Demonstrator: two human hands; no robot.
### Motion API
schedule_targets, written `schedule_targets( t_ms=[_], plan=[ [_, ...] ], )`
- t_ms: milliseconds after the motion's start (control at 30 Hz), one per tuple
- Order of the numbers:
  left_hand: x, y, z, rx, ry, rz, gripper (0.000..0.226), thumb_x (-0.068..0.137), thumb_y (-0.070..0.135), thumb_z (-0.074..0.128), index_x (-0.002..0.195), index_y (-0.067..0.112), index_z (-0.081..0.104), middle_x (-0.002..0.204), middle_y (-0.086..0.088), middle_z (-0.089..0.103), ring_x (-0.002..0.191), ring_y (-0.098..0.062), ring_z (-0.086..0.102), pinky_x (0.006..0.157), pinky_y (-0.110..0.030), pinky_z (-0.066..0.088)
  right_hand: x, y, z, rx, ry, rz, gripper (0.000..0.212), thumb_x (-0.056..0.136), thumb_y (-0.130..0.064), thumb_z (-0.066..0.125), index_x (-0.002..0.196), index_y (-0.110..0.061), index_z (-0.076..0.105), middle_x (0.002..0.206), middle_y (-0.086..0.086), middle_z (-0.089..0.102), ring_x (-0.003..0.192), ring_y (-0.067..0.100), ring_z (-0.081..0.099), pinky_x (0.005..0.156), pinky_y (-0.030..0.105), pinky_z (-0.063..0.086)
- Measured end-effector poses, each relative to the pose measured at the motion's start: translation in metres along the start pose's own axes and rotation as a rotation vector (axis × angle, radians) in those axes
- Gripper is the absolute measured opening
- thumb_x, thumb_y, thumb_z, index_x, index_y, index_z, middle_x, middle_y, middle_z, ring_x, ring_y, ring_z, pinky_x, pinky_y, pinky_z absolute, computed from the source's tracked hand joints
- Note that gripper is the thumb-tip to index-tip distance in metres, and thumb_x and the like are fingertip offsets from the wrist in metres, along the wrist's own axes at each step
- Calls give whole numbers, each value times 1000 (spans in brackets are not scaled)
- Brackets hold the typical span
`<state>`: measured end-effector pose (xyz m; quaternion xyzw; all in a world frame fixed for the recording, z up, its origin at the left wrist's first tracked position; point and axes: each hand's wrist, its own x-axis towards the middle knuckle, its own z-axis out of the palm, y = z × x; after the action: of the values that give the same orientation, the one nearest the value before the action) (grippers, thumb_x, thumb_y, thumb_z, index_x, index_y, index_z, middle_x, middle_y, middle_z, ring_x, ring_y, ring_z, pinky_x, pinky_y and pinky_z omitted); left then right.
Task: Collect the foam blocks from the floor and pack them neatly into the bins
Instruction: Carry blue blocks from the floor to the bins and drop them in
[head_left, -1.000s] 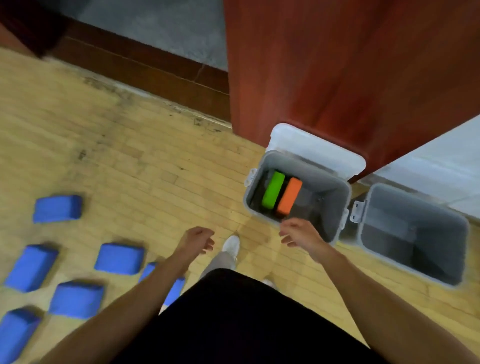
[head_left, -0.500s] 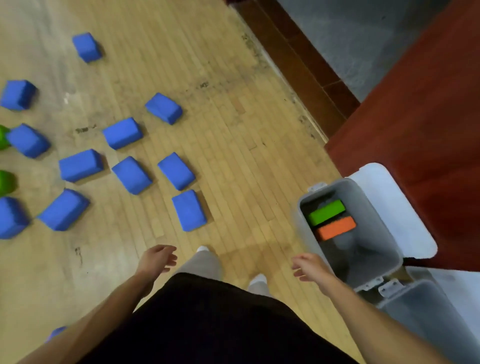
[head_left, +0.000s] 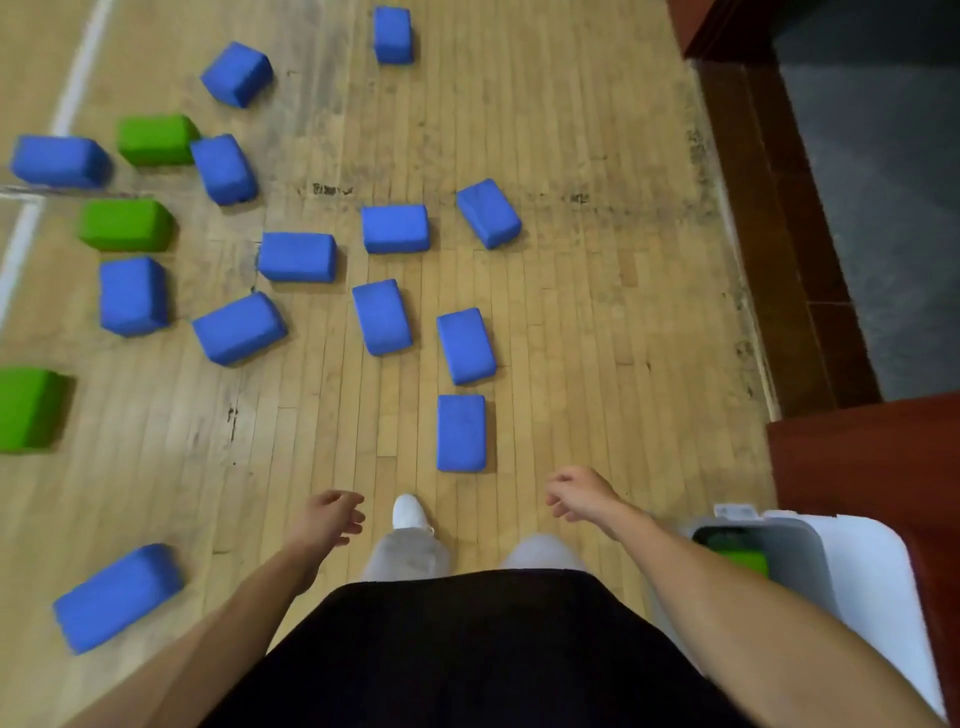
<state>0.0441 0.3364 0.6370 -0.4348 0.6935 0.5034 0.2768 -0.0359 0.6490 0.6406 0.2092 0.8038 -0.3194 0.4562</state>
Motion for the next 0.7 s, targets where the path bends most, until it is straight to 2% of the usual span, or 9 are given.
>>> schedule_targets(
  t_ms=[67,133,200,267,333,433,533,700],
  plan=[
    [10,11,-4,-9,-9,-7,24,97,20,47,107,6,63,87,-10,65,81,-24,62,70,-32,48,14,-40,-5,-102,-25,-82,19,92,-18,51,104,-10,63,92,3,65,76,15,61,65,23,46],
    [19,22,0,27,-23,-38,25,96,20,47,108,5,63,88,-9,65,80,-22,60,69,-30,46,31,-71,-13,-246,-82,-177,15,91,-15,53,97,-10,66,86,2,64,73,17,58,66,24,46],
    [29,35,9,100,-39,-40,25,95,20,48,107,6,64,89,-7,65,80,-19,60,69,-29,45,53,-97,-22,-355,-113,-267,9,88,-16,56,88,-18,65,83,-2,63,77,17,58,76,31,50],
    [42,52,24,138,-39,-8,22,94,18,48,104,6,64,89,-8,67,78,-18,60,65,-26,45,80,-112,-32,-485,-123,-366,14,88,-19,57,97,-17,67,89,-3,63,87,18,59,84,32,50],
    [66,71,47,196,-42,58,19,93,14,47,99,10,65,89,-6,67,81,-18,60,66,-25,46,112,-119,-39,-633,-137,-456,23,89,-22,56,108,-14,66,100,-2,64,97,17,59,83,27,45],
    [120,89,91,419,-93,178,22,92,16,48,103,15,67,97,0,66,93,-18,60,77,-28,45,173,-115,-39,-760,-178,-604,24,90,-29,57,109,-17,63,102,-2,62,97,16,57,79,26,41],
    [195,86,134,664,-123,295,25,90,20,50,109,17,67,109,-2,66,102,-22,61,84,-30,47,252,-97,-27,-795,-153,-694,26,89,-35,57,111,-21,60,105,-3,58,98,15,54,86,31,45],
    [348,38,202,949,-98,470,30,91,28,48,118,23,58,116,2,59,105,-23,59,81,-29,43,412,-40,27,-720,-32,-605,38,89,-41,57,120,-20,55,120,-3,55,114,18,52,92,32,45]
  ],
)
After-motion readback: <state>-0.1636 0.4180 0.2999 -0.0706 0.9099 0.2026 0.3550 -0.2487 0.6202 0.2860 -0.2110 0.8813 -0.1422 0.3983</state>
